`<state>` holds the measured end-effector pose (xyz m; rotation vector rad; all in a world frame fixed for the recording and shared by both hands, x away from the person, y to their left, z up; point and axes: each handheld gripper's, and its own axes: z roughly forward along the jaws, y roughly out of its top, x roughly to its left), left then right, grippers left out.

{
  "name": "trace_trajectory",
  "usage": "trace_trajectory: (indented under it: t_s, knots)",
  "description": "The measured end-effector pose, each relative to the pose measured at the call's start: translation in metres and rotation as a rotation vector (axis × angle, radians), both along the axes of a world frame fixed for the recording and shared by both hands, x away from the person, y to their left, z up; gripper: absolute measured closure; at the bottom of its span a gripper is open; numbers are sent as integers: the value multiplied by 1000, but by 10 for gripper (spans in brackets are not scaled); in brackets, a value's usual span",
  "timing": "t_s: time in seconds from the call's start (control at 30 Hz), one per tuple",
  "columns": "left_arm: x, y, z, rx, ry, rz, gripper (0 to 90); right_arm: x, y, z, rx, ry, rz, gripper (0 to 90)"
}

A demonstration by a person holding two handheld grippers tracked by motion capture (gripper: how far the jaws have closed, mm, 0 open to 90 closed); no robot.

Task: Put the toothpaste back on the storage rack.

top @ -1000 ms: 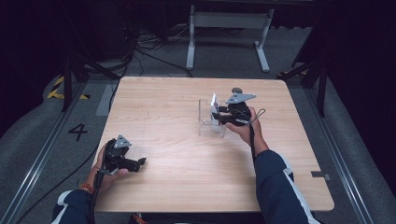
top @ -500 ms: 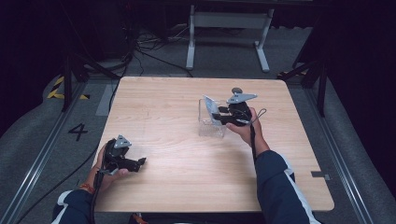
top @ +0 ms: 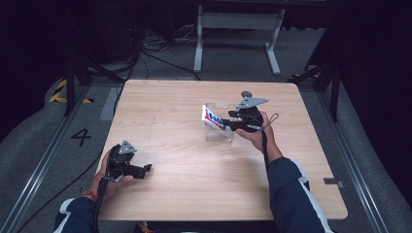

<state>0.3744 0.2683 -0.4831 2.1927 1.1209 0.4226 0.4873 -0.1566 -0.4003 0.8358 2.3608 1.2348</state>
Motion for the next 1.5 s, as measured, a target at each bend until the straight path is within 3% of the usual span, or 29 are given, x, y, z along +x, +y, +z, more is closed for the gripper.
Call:
trace_trajectory:
  t_s: [1.03, 1.3, 1.5]
  knots:
    - [-1, 0, 0, -2, 6, 4, 6, -41, -19, 31, -124, -88, 25, 351]
    - [0, 0, 0, 3, 1, -1, 6, -54, -24, 32, -169, -95, 43, 334]
    - [0, 0, 0, 4, 1, -1, 6, -66, -27, 28, -230, -125, 42, 299]
